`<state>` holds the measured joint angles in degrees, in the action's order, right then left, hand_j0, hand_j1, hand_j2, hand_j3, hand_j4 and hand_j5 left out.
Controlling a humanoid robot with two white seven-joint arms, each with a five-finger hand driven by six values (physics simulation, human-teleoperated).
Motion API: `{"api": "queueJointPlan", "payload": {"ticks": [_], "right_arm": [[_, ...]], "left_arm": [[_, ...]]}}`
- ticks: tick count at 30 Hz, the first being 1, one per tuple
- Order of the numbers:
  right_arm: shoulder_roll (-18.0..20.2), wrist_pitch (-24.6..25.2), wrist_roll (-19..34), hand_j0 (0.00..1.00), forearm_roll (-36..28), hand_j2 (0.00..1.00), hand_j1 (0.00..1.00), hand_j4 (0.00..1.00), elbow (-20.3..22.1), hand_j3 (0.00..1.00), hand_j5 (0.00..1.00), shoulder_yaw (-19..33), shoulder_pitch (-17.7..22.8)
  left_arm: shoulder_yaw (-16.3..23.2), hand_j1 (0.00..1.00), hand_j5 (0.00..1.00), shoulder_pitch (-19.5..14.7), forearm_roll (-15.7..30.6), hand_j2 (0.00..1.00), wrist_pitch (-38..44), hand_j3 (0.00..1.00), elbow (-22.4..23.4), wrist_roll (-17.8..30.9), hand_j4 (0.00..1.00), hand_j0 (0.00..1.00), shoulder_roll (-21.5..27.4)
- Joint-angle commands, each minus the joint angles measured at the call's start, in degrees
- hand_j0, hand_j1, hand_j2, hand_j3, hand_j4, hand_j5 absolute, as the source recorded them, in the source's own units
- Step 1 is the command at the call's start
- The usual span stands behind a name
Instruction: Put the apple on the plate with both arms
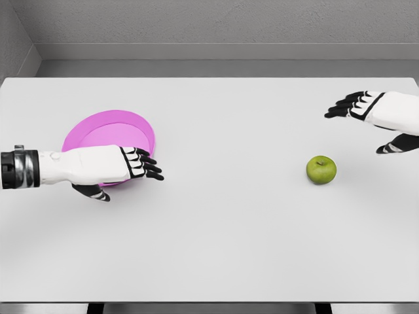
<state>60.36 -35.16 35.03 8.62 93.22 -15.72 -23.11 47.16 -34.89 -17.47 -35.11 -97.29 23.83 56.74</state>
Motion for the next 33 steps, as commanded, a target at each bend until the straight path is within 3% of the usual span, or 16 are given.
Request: {"api": "queueJointPlan", "payload": {"ticks": [1,9,15,19,26,30,33], "right_arm": [[0.1,0.2,0.0,1.00,-0.4,1.00,1.00,1.00,0.0,1.00,1.00,0.0,0.0],[0.1,0.2,0.0,1.00,-0.4,1.00,1.00,1.00,-0.6,1.00,1.00,0.2,-1.6],[2.4,0.2,0.0,1.00,-1.4,1.00,1.00,1.00,-2.6,1.00,1.00,-1.7,0.8],[0.7,0.2,0.0,1.00,-12.0,1.00,1.00,1.00,-5.7,1.00,1.00,-5.0,0.0],[0.5,0.2,0.0,1.00,-11.5,1.00,1.00,1.00,-5.7,1.00,1.00,-11.3,0.0],[0.4,0.2,0.0,1.00,-10.6,1.00,1.00,1.00,-5.9,1.00,1.00,-11.4,0.0],[-1.7,0.9,0.0,1.00,-7.7,1.00,1.00,1.00,-6.0,1.00,1.00,-11.4,-0.2]], "left_arm": [[0.0,1.00,1.00,0.0,0.4,1.00,0.1,1.00,0.0,0.0,1.00,1.00,0.0],[0.0,1.00,1.00,0.0,0.3,1.00,0.1,1.00,0.0,0.0,1.00,1.00,0.0],[0.1,1.00,1.00,0.0,0.3,1.00,0.1,1.00,0.0,0.4,1.00,1.00,-0.1],[0.1,1.00,1.00,0.0,0.4,1.00,0.1,1.00,0.0,0.4,1.00,1.00,-0.1],[0.1,1.00,1.00,0.0,0.3,1.00,0.1,1.00,0.0,0.6,1.00,1.00,-0.1],[0.1,1.00,1.00,0.0,0.3,1.00,0.1,1.00,0.0,0.7,1.00,1.00,-0.1],[0.1,1.00,1.00,0.0,0.3,1.00,0.1,1.00,0.0,0.7,1.00,1.00,-0.1]]}}
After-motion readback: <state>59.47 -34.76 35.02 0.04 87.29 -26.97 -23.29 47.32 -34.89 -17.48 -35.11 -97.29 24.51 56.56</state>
